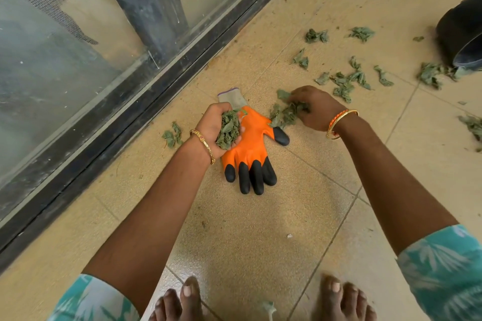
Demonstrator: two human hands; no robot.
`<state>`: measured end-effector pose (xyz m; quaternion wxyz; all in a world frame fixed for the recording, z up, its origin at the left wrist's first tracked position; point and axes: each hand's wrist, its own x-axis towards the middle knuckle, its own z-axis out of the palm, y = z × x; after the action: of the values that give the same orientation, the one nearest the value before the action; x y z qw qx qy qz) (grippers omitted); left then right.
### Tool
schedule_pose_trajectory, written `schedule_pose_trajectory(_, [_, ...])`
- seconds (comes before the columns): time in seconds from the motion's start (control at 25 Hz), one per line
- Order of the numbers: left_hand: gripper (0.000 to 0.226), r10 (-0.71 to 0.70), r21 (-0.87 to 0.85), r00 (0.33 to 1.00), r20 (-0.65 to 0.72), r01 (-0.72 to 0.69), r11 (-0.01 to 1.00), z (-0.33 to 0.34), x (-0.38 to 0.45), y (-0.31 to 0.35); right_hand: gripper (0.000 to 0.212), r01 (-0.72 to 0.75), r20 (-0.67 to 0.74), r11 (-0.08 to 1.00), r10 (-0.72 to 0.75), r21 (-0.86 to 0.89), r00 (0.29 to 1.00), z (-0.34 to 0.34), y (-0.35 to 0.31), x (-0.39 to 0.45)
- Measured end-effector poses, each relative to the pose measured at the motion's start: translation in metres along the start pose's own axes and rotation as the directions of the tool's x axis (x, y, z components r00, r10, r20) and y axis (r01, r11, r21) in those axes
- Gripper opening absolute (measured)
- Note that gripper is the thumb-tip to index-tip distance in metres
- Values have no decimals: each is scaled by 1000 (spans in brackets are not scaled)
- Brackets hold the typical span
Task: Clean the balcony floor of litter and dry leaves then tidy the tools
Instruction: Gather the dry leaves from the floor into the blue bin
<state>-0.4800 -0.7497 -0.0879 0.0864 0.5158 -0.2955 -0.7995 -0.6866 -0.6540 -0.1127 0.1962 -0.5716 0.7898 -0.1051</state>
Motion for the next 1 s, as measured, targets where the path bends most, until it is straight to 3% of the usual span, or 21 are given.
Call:
schedule_pose_trajectory(0.16, [28, 8, -137, 998, 64, 1, 991, 8, -3, 2, 26, -66, -288, 996, 81, 63, 954, 14, 14, -11])
schedule_pose_trajectory(0.24, [26, 25, -181, 994, 104, -6, 983, 12, -6, 1, 23, -111, -390, 970, 189, 214, 901, 11, 14, -16])
schedule_pose_trajectory(0.32, [21, 30, -195, 991, 134, -4, 981, 17, -8, -1, 22, -177, -448, 881, 385, 438, 807, -2, 8, -25])
schedule_pose_trajectory(0.4, [17, 26, -190, 986, 162, 5, 982, 21, -9, -3, 21, -142, -458, 815, 450, 563, 767, -16, -4, -36])
schedule_pose_trajectory(0.6, [26, 23, -81, 954, 299, 2, 997, 34, -11, -15, 21, -20, -371, 862, 239, 507, 897, -20, -54, -66])
schedule_pose_trajectory(0.72, [17, 30, -20, 936, 351, -25, 999, 39, -10, -25, 41, 2, -317, 834, 208, 552, 925, 1, -76, -69])
schedule_pose_trajectory(0.8, [16, 23, -19, 952, 305, -18, 1000, 41, -10, -29, 57, 7, -273, 834, 173, 552, 946, 5, -77, -67])
schedule_pose_trajectory(0.88, [18, 16, -32, 978, 206, -10, 999, 39, -9, -30, 59, -3, -211, 804, 160, 594, 964, 0, -67, -65])
schedule_pose_trajectory(1.0, [18, 20, -99, 996, 83, -11, 995, 32, -9, -27, 47, -104, -239, 741, 341, 663, 909, -10, -36, -63])
